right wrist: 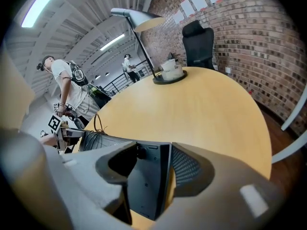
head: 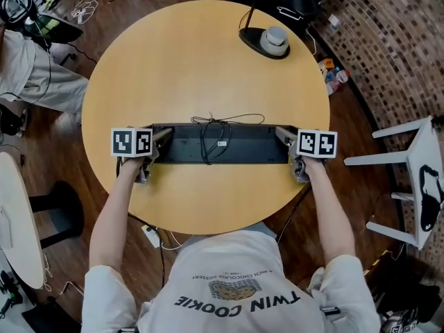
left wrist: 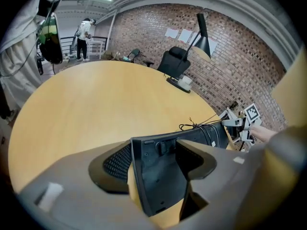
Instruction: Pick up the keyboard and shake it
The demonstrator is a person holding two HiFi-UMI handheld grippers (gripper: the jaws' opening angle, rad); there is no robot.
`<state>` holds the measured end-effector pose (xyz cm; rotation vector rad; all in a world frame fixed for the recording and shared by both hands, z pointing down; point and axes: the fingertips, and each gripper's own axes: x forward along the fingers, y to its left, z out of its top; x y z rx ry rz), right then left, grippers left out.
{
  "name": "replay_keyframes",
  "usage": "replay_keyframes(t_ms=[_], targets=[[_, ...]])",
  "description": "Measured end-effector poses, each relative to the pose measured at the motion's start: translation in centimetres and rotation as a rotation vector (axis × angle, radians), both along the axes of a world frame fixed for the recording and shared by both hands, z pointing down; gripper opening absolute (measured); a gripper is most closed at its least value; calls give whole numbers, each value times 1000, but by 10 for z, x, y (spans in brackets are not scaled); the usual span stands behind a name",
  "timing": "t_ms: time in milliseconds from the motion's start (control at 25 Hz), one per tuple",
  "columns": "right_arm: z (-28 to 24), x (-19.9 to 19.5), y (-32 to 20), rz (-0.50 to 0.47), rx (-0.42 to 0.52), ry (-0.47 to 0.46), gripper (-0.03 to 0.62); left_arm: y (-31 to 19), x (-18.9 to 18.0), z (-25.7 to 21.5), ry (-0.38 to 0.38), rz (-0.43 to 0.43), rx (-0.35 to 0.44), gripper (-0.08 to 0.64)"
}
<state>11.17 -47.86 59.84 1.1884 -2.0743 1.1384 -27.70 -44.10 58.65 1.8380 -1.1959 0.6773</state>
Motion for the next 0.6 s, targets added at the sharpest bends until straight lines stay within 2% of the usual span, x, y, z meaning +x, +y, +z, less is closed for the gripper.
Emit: replay_keyframes(t_ms=[120, 320, 600], targets=[[-14, 1, 9, -8, 76, 16, 224, 6, -1, -13, -1, -17, 79, 280], [-44, 1, 30, -25, 220, 47, 221, 21, -6, -43, -31, -19, 263, 264], [-66, 5, 63, -10, 345, 81, 219, 46, -1, -62, -76, 11, 379, 264]])
